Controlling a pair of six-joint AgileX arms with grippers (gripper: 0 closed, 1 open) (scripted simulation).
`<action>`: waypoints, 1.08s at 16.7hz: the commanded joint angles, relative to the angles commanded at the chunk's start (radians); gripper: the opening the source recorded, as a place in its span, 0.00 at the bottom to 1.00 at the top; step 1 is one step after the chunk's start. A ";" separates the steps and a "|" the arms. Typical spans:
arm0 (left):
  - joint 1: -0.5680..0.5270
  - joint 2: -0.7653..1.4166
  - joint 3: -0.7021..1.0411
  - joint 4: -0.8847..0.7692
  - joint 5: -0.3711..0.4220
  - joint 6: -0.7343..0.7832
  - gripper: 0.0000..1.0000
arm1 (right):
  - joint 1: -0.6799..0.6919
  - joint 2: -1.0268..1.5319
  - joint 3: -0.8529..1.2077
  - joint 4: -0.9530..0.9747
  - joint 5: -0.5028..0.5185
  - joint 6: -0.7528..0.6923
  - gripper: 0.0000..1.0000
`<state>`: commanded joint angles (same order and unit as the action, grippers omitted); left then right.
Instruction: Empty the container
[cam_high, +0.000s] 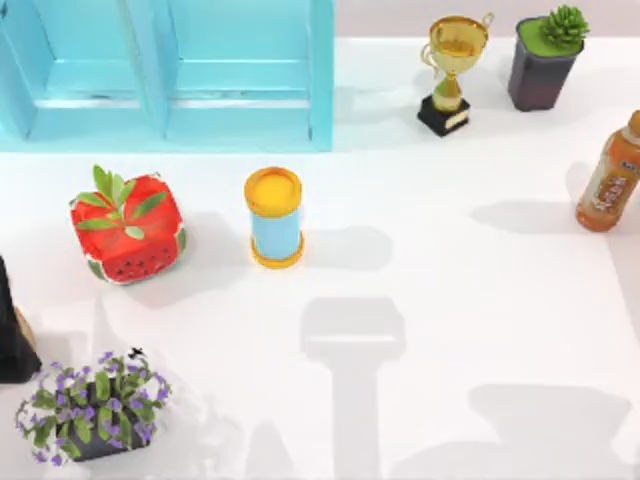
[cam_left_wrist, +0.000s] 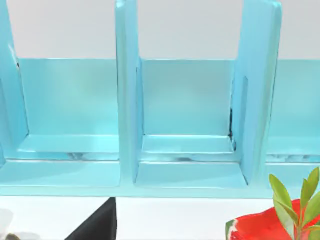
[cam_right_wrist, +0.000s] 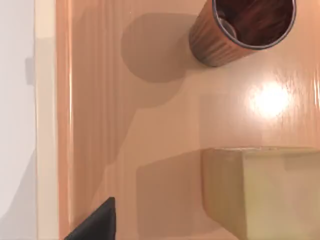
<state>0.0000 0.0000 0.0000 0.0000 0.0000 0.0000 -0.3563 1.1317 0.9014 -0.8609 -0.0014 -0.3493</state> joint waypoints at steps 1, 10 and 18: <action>0.000 0.000 0.000 0.000 0.000 0.000 1.00 | -0.025 0.086 0.065 -0.062 -0.001 -0.025 1.00; 0.000 0.000 0.000 0.000 0.000 0.000 1.00 | -0.156 0.500 0.402 -0.382 -0.002 -0.158 1.00; 0.000 0.000 0.000 0.000 0.000 0.000 1.00 | -0.152 0.517 0.339 -0.308 -0.002 -0.153 1.00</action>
<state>0.0000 0.0000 0.0000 0.0000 0.0000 0.0000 -0.5079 1.6487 1.2401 -1.1686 -0.0038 -0.5024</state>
